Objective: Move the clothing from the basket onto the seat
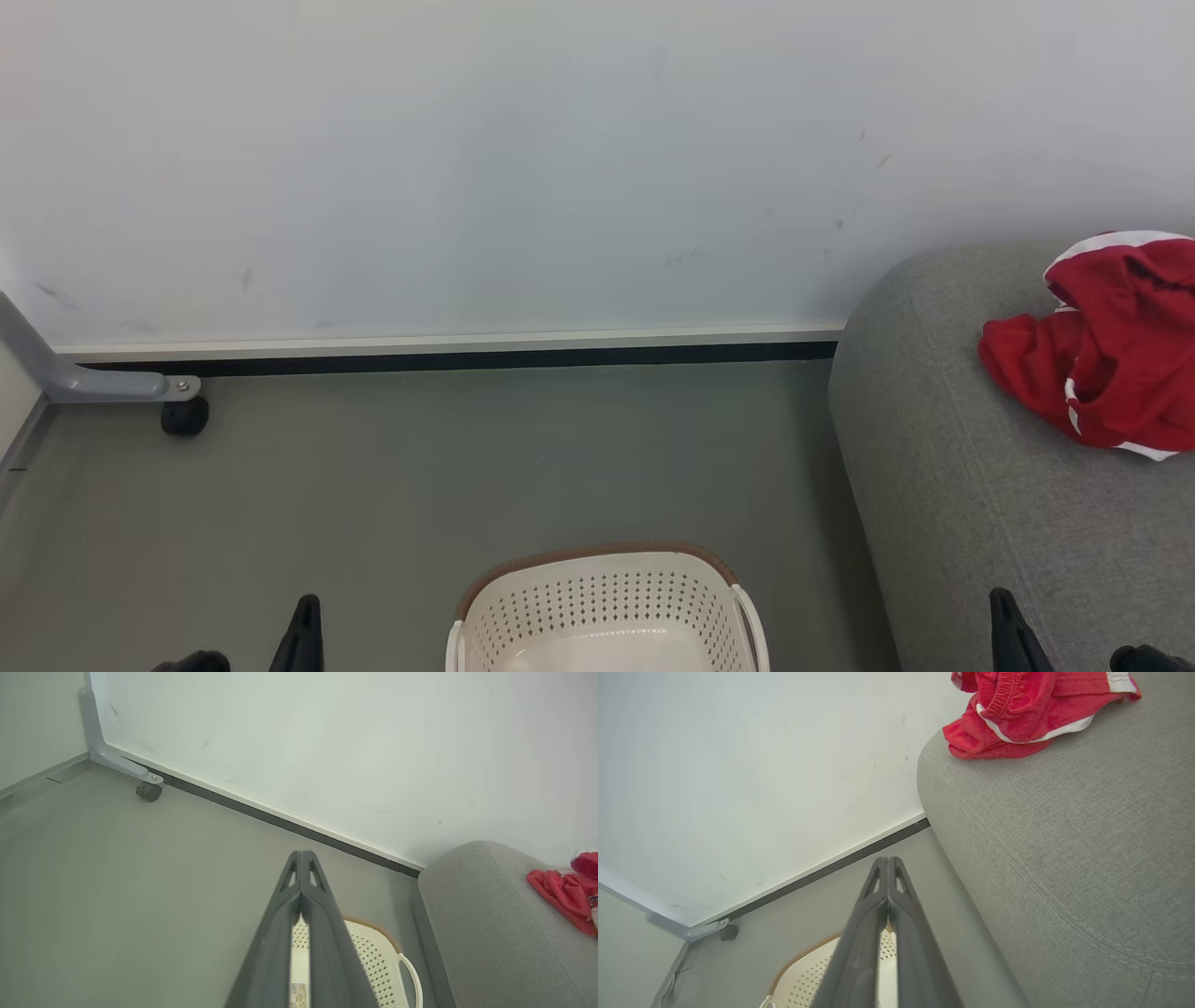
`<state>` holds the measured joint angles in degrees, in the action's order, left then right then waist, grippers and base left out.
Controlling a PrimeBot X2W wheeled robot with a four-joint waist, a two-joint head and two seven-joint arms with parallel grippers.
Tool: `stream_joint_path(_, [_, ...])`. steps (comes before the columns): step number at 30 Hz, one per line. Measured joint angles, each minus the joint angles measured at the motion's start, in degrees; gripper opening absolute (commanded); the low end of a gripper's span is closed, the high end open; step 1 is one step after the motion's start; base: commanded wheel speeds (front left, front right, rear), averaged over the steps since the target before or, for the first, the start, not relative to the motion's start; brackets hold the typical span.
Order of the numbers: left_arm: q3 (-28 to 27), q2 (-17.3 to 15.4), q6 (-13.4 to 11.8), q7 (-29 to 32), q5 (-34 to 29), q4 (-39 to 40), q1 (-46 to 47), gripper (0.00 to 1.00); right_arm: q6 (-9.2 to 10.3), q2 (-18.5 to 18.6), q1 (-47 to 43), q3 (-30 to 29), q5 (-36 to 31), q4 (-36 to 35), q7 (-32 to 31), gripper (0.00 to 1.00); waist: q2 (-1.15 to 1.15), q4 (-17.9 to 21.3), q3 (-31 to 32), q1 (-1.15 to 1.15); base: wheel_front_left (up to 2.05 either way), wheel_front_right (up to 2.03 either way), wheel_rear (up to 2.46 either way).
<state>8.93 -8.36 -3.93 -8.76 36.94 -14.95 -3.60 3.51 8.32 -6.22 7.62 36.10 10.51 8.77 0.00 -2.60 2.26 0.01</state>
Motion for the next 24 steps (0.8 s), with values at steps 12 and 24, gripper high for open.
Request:
stream_joint_path(12, [-2.01,0.93,1.54,2.2,8.08,-0.34,1.13,0.0,-1.31,-0.89,1.31,-2.22,7.98,1.02,-2.24,0.0,0.0,0.37,-0.34,0.0,0.0,0.0,0.0])
stream_joint_path(24, [-4.32,1.7,3.48,4.67,16.68,-0.69,2.32,0.0,-3.02,-1.8,3.29,-4.58,16.38,2.01,-4.74,0.0,0.0,0.77,-0.7,0.0,0.0,0.0,0.0])
